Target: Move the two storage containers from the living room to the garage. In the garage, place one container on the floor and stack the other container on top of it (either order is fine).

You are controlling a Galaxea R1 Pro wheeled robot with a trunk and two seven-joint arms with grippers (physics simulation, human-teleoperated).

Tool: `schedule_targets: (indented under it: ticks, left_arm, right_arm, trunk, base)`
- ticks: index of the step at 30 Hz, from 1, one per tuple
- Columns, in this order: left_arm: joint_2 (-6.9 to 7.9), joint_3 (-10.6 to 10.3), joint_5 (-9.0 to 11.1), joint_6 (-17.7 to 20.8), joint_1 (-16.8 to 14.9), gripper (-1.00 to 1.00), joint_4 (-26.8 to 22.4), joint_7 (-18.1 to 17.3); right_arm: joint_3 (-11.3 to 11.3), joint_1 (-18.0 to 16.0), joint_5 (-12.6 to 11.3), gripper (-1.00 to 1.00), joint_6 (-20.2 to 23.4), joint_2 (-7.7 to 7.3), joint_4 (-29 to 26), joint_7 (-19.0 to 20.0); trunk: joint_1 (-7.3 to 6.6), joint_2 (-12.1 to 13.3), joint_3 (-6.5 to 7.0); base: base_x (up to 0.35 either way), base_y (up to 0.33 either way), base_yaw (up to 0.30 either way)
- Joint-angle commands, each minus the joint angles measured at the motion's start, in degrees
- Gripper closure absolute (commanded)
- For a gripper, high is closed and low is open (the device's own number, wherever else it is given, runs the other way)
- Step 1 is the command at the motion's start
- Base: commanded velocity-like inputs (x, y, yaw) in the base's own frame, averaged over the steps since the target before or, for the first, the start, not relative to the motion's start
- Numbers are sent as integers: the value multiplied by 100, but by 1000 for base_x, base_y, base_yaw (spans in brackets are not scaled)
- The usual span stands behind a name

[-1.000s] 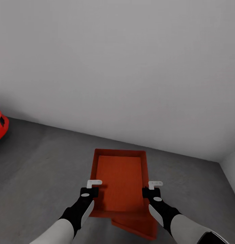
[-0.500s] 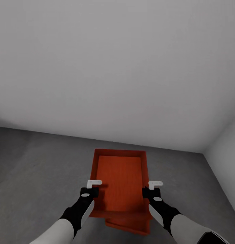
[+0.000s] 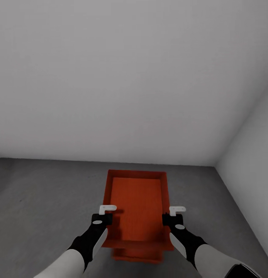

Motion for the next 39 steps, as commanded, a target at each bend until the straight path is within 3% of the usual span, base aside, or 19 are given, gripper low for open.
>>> schedule_targets:
  ticks: [1,15,39]
  left_arm:
    - [10,-91,132,313,2,100,29,75]
    - [10,-91,132,313,2,100,29,75]
    - [26,-91,124,312,2,100,26,75]
  right_arm:
    - [-77,-15,60,100,-43,-3,-8,-195]
    - [-77,-15,60,100,-43,-2,-8,-195]
    - [-77,-15,60,100,-45,1,-4,-195]
  trunk:
    - [3,-11,-9]
    - [3,-11,-9]
    - [3,-11,-9]
  base:
    - [0,0,-259]
    - [0,0,-241]
    - [0,0,-7]
